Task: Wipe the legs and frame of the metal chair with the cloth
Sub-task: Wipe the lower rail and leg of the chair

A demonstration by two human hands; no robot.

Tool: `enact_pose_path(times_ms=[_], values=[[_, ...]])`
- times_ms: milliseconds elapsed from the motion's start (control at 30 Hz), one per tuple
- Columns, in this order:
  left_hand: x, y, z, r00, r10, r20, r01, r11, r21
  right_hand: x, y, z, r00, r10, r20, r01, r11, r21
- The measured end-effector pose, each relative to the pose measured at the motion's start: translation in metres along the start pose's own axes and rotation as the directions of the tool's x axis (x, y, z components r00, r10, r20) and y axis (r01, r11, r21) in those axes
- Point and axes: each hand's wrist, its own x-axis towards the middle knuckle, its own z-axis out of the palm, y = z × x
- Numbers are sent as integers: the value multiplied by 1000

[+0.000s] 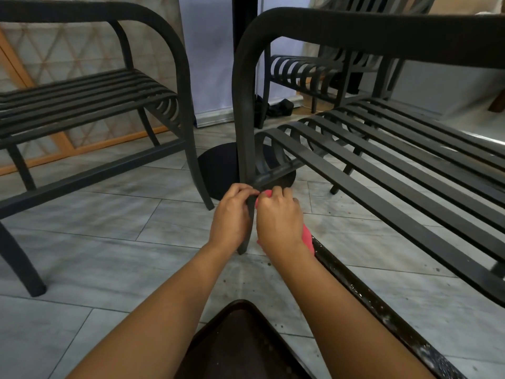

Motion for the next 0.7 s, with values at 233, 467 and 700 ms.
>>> enact_pose_path(times_ms=[233, 467, 700], values=[[-2, -2, 2, 1000, 8, -4, -8, 1000, 22, -8, 3, 6, 999, -29, -42, 27, 998, -51], [-4, -2, 4, 1000, 0, 6, 0, 999, 38, -17, 9, 2, 1000, 3, 14, -1, 997, -81], [-6, -1, 5, 1000, -4, 10, 4, 999, 46, -31, 15, -3, 999, 36, 29, -32, 990, -134]])
